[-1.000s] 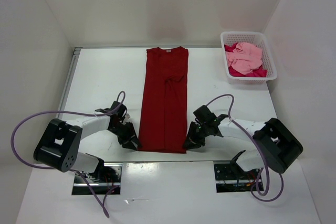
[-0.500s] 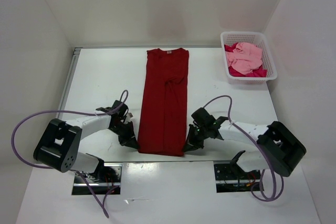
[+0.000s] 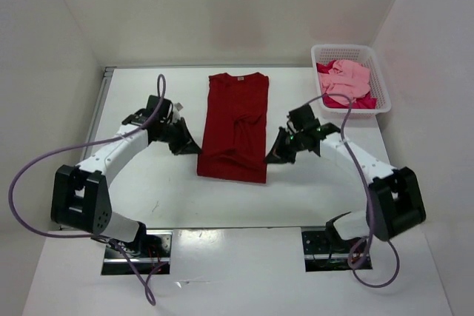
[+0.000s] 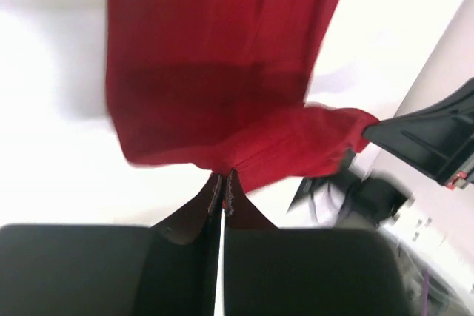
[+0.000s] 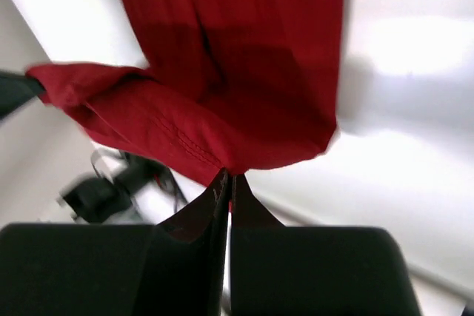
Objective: Fold and stack the t-shirts
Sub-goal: Fold the folded rectangular tshirt in 1/3 of the way
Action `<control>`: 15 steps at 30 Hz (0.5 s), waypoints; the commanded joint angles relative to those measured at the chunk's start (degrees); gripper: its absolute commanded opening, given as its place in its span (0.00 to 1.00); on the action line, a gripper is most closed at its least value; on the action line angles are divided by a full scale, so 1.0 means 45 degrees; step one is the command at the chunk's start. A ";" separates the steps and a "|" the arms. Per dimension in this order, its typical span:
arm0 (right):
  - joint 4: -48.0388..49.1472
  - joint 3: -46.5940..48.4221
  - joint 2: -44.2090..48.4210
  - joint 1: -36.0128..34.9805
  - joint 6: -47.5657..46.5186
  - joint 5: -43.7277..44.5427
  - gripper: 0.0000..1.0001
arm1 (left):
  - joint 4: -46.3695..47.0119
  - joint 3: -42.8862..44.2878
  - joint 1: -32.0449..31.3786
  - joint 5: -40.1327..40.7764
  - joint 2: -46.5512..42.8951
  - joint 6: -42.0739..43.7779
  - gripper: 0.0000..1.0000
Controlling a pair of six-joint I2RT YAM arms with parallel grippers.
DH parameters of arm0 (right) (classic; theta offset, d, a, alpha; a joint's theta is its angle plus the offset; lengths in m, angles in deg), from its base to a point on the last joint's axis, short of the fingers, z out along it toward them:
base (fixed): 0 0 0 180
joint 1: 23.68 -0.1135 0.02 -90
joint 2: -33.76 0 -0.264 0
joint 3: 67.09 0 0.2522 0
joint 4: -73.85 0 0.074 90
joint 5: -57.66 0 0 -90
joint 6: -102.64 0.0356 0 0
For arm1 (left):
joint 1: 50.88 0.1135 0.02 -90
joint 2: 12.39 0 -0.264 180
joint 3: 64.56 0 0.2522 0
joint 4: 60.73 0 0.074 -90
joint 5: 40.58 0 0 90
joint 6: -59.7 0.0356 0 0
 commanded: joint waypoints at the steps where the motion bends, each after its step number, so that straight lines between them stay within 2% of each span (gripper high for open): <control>1: 0.0137 0.1843 -0.1558 0.1041 -0.1923 0.0650 0.00 | 0.2057 0.1298 0.0065 0.0860 0.1114 -0.1068 0.00; 3: 0.0761 0.2937 -0.2765 0.1529 -0.2235 0.0767 0.00 | 0.2780 0.1927 0.0065 0.1797 0.1605 -0.1322 0.00; 7: 0.1173 0.5218 -0.4893 0.2156 -0.2589 0.0905 0.00 | 0.3564 0.3451 0.0337 0.2268 0.3554 -0.1615 0.00; 11: 0.1429 0.6649 -0.6559 0.2781 -0.3037 0.1081 0.00 | 0.3857 0.4779 0.0475 0.2483 0.5003 -0.1617 0.01; 15: 0.1565 0.7665 -0.7907 0.2938 -0.3310 0.1079 0.00 | 0.3859 0.5309 0.0475 0.2815 0.6369 -0.1383 0.02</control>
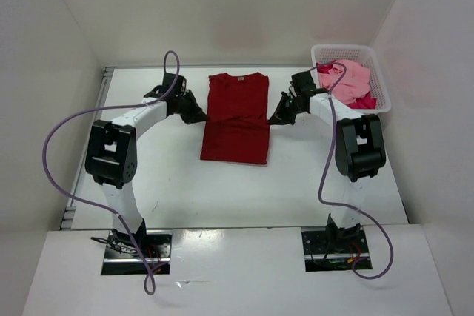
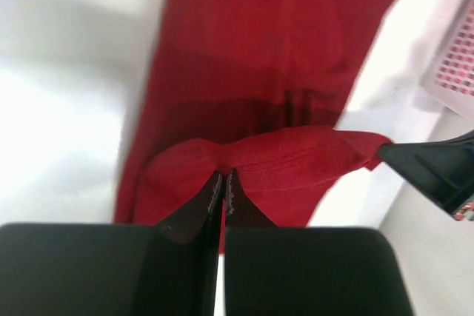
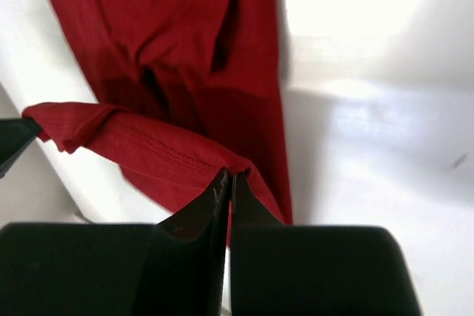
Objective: Fold and stack the t-shirts
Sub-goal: Fold the folded rectangular tshirt in 1/3 of the way
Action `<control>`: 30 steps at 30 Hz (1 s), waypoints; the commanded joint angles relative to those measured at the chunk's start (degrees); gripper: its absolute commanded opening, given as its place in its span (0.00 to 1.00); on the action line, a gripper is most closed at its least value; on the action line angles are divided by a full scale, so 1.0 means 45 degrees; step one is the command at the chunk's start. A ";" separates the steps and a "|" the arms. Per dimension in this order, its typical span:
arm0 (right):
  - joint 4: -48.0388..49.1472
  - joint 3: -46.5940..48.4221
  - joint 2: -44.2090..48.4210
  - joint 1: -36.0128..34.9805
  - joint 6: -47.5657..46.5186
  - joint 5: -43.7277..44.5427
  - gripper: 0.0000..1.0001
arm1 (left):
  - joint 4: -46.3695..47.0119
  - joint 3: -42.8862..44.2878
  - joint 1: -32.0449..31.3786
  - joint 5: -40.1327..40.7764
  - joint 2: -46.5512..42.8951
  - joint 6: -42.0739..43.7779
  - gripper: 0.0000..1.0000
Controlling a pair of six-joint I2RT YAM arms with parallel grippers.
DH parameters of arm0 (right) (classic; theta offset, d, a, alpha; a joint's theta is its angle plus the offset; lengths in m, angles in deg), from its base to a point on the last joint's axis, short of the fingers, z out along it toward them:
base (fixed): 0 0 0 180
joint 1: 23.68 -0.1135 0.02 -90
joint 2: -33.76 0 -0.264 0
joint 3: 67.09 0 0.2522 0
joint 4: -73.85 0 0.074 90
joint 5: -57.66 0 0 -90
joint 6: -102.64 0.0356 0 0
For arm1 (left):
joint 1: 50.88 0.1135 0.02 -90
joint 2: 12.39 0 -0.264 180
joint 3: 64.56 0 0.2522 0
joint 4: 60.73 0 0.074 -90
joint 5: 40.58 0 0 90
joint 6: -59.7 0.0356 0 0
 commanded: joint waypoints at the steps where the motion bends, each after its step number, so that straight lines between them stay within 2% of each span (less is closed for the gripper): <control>1: 0.0434 0.1061 -0.1069 0.0179 -0.0684 0.0391 0.00 | 0.0478 0.0500 0.0086 0.0658 0.0825 -0.0032 0.02; 5: 0.0588 0.1608 -0.1756 0.0179 -0.0684 0.0508 0.00 | 0.0596 0.0617 0.0202 0.0892 0.1511 -0.0032 0.09; 6: 0.0590 0.1802 -0.1912 0.0179 -0.0684 0.0392 0.00 | 0.1080 0.0366 0.0203 0.0739 0.1511 -0.0264 0.17; 9: 0.0590 0.2116 -0.1913 0.0179 -0.0684 0.0391 0.08 | 0.1707 0.0071 0.0321 0.0737 0.1064 -0.0696 0.24; 12: 0.0590 0.2254 -0.1582 0.0179 -0.0684 0.0254 0.09 | 0.1827 -0.0066 0.0321 0.1165 0.0147 -0.0813 0.24; 15: 0.0590 0.2390 -0.1173 0.0179 -0.0684 0.0254 0.23 | 0.2100 -0.0690 0.0321 0.1595 -0.0928 -0.1066 0.29; 16: 0.0455 0.2390 -0.1171 0.0179 -0.0684 0.0409 0.33 | 0.2255 -0.0904 0.0321 0.1597 -0.1182 -0.1067 0.30; 17: 0.0453 0.2390 -0.0978 0.0179 -0.0684 0.0410 0.38 | 0.2546 -0.1505 0.0321 0.1191 -0.1648 -0.1241 0.30; 21: 0.0237 0.1478 -0.0004 0.0179 -0.0820 0.1053 0.44 | 0.2549 -0.2853 -0.0496 0.0874 -0.2472 -0.1243 0.30; 22: 0.0238 0.1163 0.0272 0.0179 -0.0820 0.1055 0.44 | 0.2801 -0.3226 -0.0674 0.0700 -0.2783 -0.1243 0.30; 26: 0.0745 -0.0787 0.1230 -0.0736 -0.0587 0.0920 0.21 | 0.3038 -0.4342 -0.1455 0.0581 -0.2787 -0.1243 0.30; 27: 0.0746 -0.1083 0.1231 -0.1067 -0.0586 0.0918 0.10 | 0.3173 -0.4459 -0.1457 0.0465 -0.2670 -0.1243 0.30; 30: 0.1388 -0.2177 0.1115 -0.2551 -0.0237 0.1092 0.00 | 0.3409 -0.4754 -0.1613 0.0327 -0.1988 -0.1243 0.30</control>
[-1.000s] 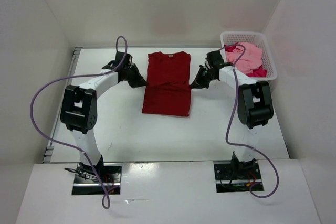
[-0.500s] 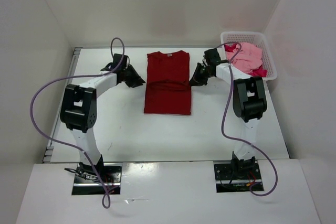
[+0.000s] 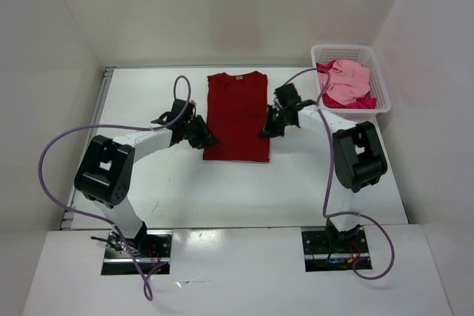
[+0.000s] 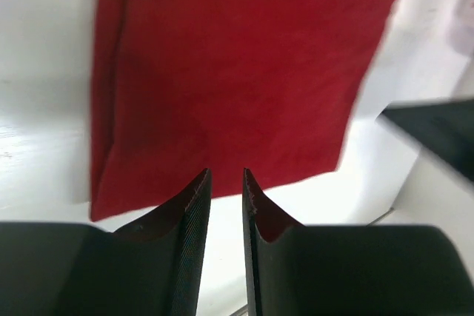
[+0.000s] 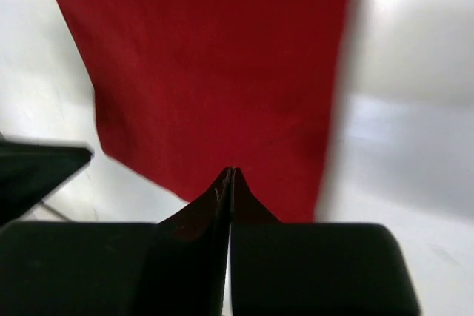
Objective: Fold and stack the t-shirts
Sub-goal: Fold the folded rectangular tshirt in 1/3 of the way
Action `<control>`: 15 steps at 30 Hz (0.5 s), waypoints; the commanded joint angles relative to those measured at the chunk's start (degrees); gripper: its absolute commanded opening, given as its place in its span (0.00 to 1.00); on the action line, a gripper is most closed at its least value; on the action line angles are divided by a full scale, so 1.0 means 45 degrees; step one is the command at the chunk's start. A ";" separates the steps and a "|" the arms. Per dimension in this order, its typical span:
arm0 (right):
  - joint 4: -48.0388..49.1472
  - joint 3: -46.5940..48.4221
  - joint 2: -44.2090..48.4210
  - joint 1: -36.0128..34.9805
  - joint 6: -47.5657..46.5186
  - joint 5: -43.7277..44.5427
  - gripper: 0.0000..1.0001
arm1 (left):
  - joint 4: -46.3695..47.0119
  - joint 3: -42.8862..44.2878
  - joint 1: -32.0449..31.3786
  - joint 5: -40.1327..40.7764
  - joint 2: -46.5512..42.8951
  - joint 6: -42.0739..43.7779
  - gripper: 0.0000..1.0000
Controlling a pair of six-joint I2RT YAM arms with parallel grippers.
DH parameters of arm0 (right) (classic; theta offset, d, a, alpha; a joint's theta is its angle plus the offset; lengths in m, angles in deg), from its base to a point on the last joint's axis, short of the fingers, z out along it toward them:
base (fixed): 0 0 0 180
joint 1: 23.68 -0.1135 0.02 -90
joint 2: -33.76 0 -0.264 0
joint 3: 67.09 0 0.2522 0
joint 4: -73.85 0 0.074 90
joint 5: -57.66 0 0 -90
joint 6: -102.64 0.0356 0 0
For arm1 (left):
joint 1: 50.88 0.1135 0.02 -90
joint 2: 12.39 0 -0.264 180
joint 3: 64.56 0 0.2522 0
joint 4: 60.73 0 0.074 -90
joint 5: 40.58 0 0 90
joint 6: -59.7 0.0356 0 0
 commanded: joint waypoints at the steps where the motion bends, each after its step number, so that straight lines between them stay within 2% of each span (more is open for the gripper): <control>1: 0.0851 -0.1135 -0.0051 -0.1481 0.0328 0.0166 0.00 | 0.0650 -0.0347 0.0087 -0.0261 0.0463 -0.0155 0.30; 9: 0.1243 -0.3069 0.0531 -0.1482 0.0505 0.0965 0.00 | 0.0902 -0.2709 0.0087 0.0090 0.0463 -0.0292 0.30; 15: 0.1243 -0.4981 0.1567 -0.1599 0.0856 0.0851 0.00 | 0.0787 -0.4389 0.0087 0.0208 -0.0860 -0.0565 0.32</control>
